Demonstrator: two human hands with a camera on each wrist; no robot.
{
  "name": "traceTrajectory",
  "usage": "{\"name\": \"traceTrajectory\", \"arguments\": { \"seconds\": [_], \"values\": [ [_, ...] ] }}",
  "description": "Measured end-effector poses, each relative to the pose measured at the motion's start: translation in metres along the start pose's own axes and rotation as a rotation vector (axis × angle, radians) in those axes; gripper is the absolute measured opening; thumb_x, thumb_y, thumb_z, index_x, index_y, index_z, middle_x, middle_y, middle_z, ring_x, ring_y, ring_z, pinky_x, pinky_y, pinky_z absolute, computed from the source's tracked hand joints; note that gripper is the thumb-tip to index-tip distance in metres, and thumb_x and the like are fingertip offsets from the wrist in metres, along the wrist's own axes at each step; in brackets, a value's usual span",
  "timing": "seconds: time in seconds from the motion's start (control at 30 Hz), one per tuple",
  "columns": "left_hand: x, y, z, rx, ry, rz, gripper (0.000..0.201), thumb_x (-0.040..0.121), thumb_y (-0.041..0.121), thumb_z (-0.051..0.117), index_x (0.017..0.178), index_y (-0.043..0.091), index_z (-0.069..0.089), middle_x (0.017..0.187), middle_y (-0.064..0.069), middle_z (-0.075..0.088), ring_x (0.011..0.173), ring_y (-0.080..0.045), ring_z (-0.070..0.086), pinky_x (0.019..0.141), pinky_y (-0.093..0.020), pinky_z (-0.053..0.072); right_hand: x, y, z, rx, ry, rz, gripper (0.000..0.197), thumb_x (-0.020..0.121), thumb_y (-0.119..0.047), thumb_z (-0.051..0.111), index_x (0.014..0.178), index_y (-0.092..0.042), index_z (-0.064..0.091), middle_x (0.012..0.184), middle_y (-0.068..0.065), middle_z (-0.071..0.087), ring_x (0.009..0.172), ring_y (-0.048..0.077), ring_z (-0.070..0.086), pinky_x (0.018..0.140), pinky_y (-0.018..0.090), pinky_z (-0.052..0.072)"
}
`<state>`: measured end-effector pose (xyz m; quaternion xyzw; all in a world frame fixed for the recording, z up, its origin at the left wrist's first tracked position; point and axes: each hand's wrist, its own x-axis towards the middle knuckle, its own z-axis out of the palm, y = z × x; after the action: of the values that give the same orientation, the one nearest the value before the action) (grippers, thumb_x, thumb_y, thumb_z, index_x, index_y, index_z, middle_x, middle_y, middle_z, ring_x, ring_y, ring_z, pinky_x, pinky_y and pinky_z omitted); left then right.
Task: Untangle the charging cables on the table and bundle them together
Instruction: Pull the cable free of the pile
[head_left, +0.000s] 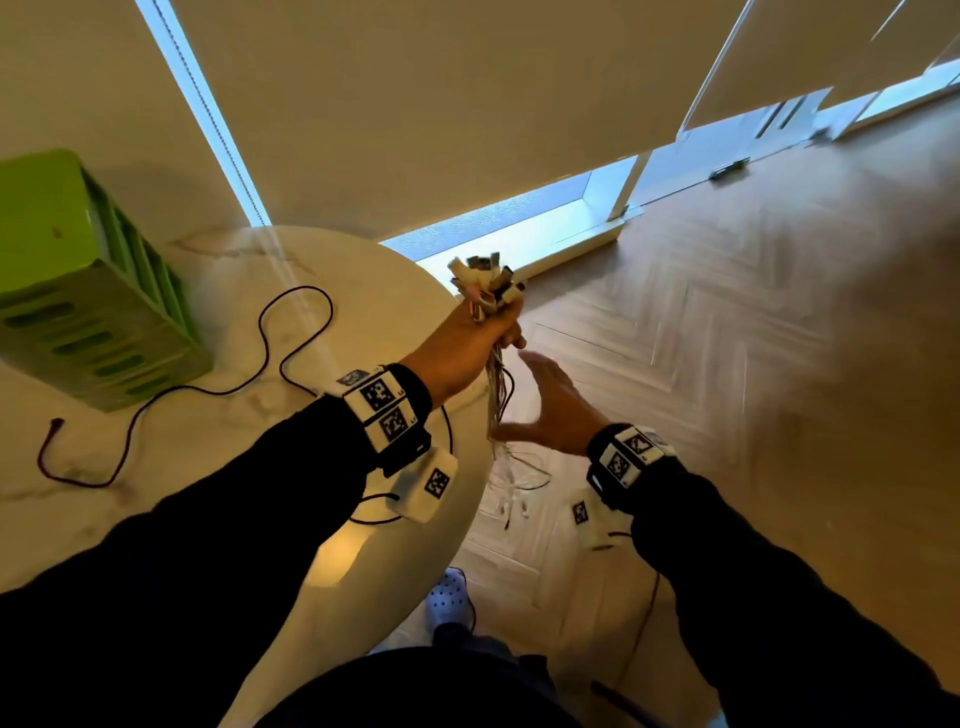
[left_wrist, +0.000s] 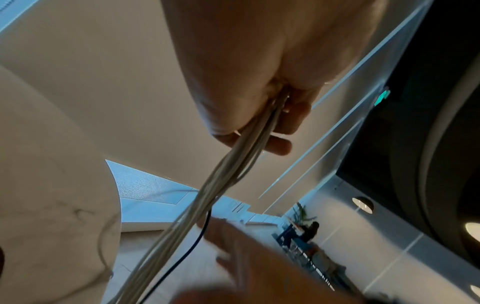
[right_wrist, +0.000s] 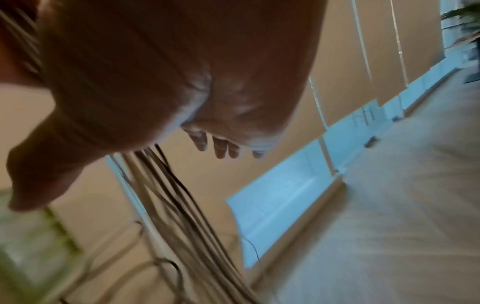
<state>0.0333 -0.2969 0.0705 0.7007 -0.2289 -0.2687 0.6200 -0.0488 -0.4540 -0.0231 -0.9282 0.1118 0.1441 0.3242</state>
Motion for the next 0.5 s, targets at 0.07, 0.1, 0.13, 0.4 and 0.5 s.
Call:
{"name": "traceTrajectory", "arguments": {
  "seconds": [0.07, 0.1, 0.13, 0.4, 0.5],
  "values": [
    [0.001, 0.002, 0.011, 0.079, -0.011, -0.008, 0.018, 0.107, 0.023, 0.044, 0.092, 0.024, 0.054, 0.087, 0.005, 0.057, 0.073, 0.007, 0.051, 0.079, -0.022, 0.039, 0.003, -0.029, -0.014, 0.216, -0.011, -0.109, 0.106, 0.076, -0.054, 0.079, 0.157, -0.022, 0.018, 0.162, 0.002, 0.028, 0.146, 0.017, 0.029, 0.120, 0.040, 0.029],
    [0.004, 0.003, 0.015, 0.094, 0.004, -0.021, 0.012, 0.107, 0.024, 0.046, 0.099, 0.031, 0.052, 0.098, 0.008, 0.057, 0.082, 0.009, 0.050, 0.083, -0.019, 0.038, 0.003, -0.042, -0.017, 0.328, -0.042, -0.131, 0.093, 0.084, -0.036, 0.079, 0.156, -0.021, 0.022, 0.159, 0.003, 0.035, 0.142, 0.016, 0.036, 0.117, 0.038, 0.033],
    [0.008, 0.004, 0.017, 0.107, 0.025, -0.023, 0.011, 0.106, 0.025, 0.048, 0.105, 0.035, 0.051, 0.107, 0.008, 0.057, 0.092, 0.006, 0.051, 0.088, -0.020, 0.036, 0.004, -0.051, -0.019, 0.443, -0.062, -0.123, 0.079, 0.088, -0.020, 0.075, 0.152, -0.018, 0.029, 0.152, 0.004, 0.044, 0.137, 0.015, 0.043, 0.112, 0.034, 0.040],
    [0.038, -0.013, 0.009, -0.022, -0.325, -0.102, 0.057, 0.092, 0.053, 0.055, 0.137, 0.018, 0.047, 0.134, 0.006, 0.055, 0.122, -0.003, 0.053, 0.106, -0.022, 0.040, -0.005, -0.047, -0.034, 0.885, 0.191, 0.046, 0.026, 0.089, -0.033, 0.050, 0.087, -0.010, 0.062, 0.069, 0.001, 0.059, 0.073, 0.023, 0.058, 0.087, 0.049, 0.052],
    [0.033, -0.051, 0.015, 0.018, -0.573, -0.173, 0.080, 0.082, 0.047, 0.078, 0.144, 0.020, 0.037, 0.137, 0.010, 0.052, 0.130, 0.000, 0.048, 0.109, -0.019, 0.037, -0.016, -0.046, -0.057, 0.970, 0.173, 0.023, 0.026, 0.091, -0.026, 0.051, 0.068, -0.013, 0.053, 0.059, 0.005, 0.042, 0.058, 0.017, 0.046, 0.068, 0.040, 0.049]
  ]
}}
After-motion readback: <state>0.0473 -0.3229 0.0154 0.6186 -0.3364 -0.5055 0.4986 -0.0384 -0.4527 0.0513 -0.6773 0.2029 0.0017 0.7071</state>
